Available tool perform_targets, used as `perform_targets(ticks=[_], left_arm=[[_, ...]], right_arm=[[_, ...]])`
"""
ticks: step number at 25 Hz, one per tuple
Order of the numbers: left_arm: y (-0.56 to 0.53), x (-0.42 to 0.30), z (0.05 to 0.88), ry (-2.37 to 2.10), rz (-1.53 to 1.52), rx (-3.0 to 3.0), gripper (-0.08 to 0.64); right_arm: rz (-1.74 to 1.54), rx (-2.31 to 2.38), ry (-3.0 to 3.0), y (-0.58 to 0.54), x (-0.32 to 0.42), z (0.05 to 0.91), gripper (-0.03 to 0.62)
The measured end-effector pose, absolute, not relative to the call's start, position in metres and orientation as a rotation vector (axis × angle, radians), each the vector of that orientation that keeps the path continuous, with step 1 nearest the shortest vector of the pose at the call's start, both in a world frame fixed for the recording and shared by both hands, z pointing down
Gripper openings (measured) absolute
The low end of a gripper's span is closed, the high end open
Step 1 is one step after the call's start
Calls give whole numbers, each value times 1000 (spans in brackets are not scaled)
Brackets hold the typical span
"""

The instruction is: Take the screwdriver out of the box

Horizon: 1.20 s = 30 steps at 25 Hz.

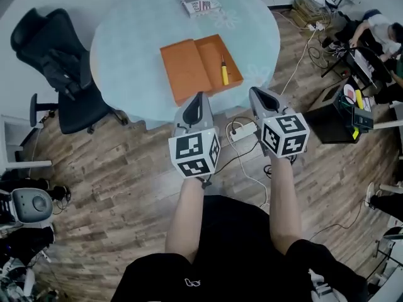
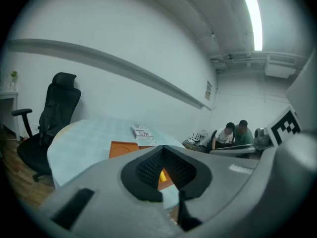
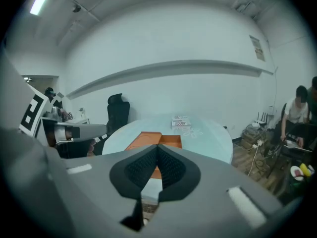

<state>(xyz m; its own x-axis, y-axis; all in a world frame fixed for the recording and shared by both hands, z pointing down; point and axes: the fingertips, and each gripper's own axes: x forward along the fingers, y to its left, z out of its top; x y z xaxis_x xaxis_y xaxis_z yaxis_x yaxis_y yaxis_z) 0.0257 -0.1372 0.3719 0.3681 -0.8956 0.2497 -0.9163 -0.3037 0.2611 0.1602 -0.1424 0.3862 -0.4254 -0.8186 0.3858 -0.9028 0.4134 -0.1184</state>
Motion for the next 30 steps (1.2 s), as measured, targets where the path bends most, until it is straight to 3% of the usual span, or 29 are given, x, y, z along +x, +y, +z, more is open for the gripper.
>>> perform_targets(ticks=[11, 14, 21, 25, 30], left_arm=[[-277, -5, 419, -1429, 122, 2235, 3], [-290, 5, 426, -1385, 124, 2230, 3], [-314, 6, 433, -1377, 125, 2201, 3], [-330, -14, 432, -1425, 113, 2160, 3], [-346, -28, 442, -1458, 94, 2105, 3]], right_arm=[[611, 1531, -2218, -271, 140, 437, 14], [687, 1465, -2174, -273, 141, 454, 80], [825, 1266, -2072, -283, 126, 494, 157], [922, 1161, -1881, -291, 116, 530, 100], [1004, 1062, -1763, -300, 109, 561, 178]])
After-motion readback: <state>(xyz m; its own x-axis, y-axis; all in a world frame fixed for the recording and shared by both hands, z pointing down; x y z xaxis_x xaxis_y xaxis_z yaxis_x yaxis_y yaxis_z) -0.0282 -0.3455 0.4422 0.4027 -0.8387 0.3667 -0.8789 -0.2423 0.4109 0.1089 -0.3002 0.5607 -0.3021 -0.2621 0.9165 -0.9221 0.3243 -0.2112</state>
